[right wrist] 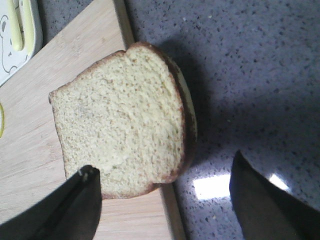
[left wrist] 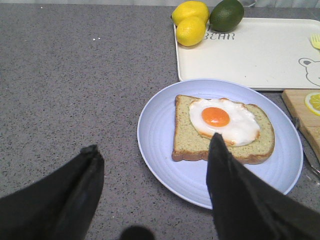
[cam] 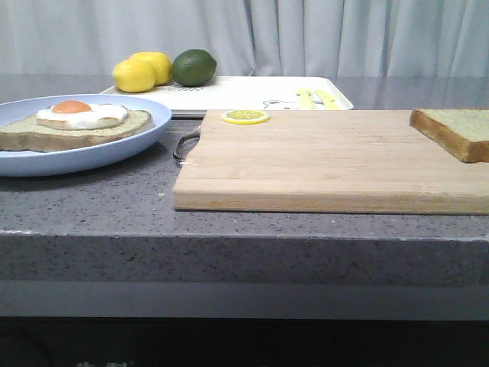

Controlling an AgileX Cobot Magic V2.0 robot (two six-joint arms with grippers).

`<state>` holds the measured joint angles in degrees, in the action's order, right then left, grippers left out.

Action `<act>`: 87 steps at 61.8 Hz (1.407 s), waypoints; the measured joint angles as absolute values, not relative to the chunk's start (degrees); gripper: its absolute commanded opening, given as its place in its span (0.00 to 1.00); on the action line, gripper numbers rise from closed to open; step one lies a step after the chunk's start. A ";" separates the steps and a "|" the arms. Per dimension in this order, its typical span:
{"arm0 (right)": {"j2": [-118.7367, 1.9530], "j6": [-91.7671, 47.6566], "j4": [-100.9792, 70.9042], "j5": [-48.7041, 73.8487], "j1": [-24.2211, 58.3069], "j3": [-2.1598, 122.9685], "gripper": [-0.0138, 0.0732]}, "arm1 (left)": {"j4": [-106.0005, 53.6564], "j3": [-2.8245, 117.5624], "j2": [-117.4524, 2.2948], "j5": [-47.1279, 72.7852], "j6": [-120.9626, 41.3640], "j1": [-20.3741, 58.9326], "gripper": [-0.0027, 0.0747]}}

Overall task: Place bread and move sandwich to tray
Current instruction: 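Close the right gripper on the edge of the bread slice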

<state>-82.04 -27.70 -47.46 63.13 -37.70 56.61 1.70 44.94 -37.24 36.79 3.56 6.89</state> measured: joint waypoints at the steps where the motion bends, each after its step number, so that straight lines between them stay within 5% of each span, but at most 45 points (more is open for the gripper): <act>1: -82.56 -27.82 -47.80 63.36 -37.70 56.88 0.79 | 1.70 44.94 -37.24 36.79 3.56 6.89 0.60; 48: -100.03 -30.28 -50.83 68.27 -35.63 67.00 0.79 | 1.84 44.94 -37.24 36.79 3.56 6.89 0.60; 69: -100.07 -30.52 -49.01 68.72 -31.05 67.09 0.67 | 1.84 44.94 -37.24 36.79 3.56 6.89 0.60; 87: -100.16 -30.52 -48.27 68.72 -30.93 67.09 0.44 | 1.84 44.94 -37.24 36.79 3.56 6.89 0.60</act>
